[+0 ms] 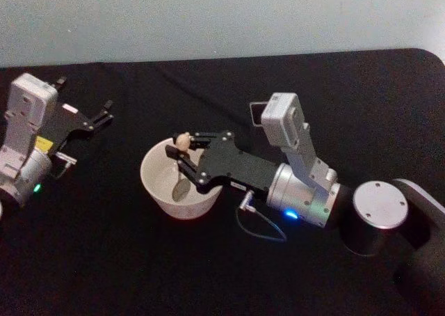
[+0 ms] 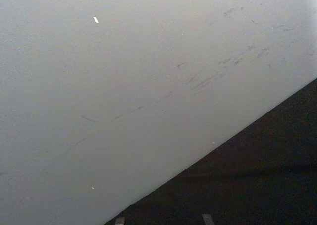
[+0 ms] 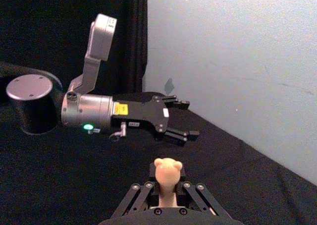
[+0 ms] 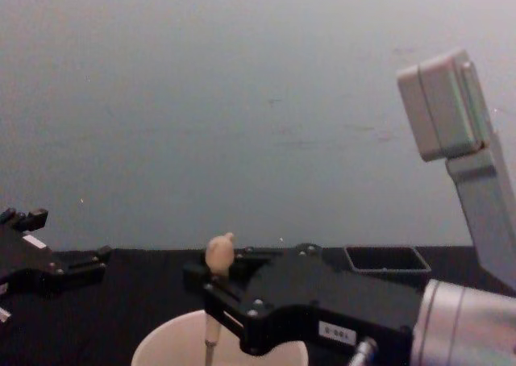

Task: Pick up the stirring spoon with one hand, stir inside the cup, then place it back in its original position.

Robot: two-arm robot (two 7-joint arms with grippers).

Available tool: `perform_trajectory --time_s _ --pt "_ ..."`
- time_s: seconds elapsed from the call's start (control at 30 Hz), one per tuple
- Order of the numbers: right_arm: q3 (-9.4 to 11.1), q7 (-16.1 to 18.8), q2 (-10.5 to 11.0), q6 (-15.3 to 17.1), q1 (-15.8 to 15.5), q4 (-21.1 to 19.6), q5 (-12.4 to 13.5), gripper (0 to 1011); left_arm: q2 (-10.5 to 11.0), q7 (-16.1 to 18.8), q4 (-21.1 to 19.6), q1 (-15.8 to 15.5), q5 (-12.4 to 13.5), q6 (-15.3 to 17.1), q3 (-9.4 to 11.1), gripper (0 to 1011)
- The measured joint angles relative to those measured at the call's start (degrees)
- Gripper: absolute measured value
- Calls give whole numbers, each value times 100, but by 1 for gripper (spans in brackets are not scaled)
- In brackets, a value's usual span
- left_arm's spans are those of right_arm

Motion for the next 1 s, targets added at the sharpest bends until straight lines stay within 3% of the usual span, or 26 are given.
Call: perform_trajectory --time_s 0.4,1.0 --pt "15 -162 -220 -34 185 296 -101 173 0 0 0 0 0 0 0 1001" --pt "246 -311 -156 27 118 272 -171 173 0 0 0 0 0 0 0 1001"
